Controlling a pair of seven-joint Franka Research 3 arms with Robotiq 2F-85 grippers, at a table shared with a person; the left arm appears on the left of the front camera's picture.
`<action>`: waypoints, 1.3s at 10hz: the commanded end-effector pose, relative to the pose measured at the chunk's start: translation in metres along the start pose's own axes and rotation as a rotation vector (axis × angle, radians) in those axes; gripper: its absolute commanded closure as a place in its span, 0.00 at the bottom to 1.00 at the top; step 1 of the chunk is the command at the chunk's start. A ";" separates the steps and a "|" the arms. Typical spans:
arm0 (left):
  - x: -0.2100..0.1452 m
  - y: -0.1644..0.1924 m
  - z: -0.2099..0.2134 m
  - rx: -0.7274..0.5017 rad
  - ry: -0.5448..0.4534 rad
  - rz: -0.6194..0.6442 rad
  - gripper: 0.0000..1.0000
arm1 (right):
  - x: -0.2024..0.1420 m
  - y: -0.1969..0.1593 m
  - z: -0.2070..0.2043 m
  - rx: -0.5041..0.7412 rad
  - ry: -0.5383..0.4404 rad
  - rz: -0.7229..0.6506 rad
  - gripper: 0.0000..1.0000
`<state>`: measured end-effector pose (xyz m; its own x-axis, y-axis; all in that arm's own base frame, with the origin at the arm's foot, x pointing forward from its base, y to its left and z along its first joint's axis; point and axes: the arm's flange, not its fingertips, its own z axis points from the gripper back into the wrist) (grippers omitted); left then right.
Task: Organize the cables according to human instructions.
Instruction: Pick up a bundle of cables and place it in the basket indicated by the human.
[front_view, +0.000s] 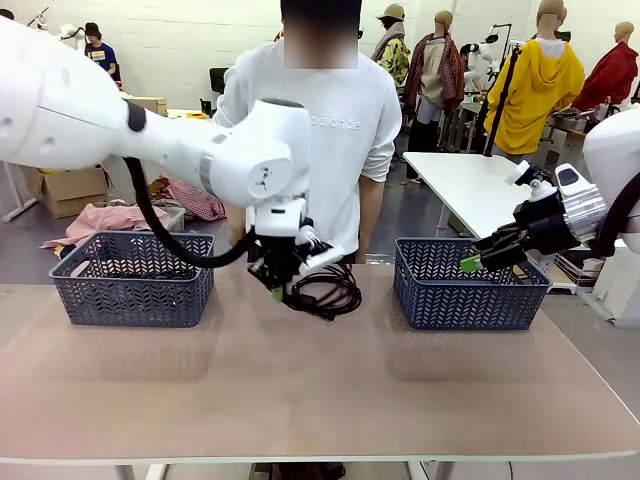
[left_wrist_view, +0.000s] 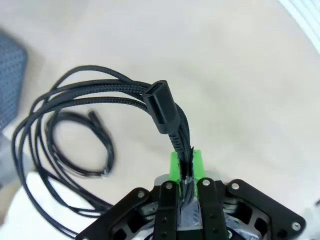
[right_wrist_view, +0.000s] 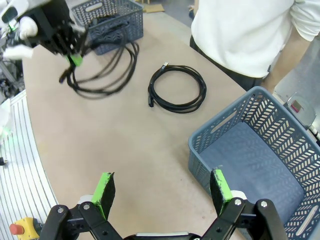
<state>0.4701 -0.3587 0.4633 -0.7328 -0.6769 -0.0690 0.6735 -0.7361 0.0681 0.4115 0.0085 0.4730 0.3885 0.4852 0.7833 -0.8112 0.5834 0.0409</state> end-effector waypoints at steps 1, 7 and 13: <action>-0.029 -0.019 0.016 -0.015 -0.002 0.192 1.00 | -0.001 -0.003 -0.003 0.004 -0.036 0.017 0.00; -0.117 -0.049 0.052 -0.005 -0.020 0.507 1.00 | -0.001 -0.003 -0.003 0.004 -0.036 0.017 0.00; -0.119 -0.048 0.046 -0.001 0.006 0.454 1.00 | -0.001 -0.003 -0.003 0.004 -0.036 0.017 0.00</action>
<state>0.5186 -0.2464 0.5122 -0.3516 -0.9357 -0.0282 0.9320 -0.3527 0.0839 0.4115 0.0082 0.4731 0.3889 0.4850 0.7833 -0.8109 0.5838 0.0410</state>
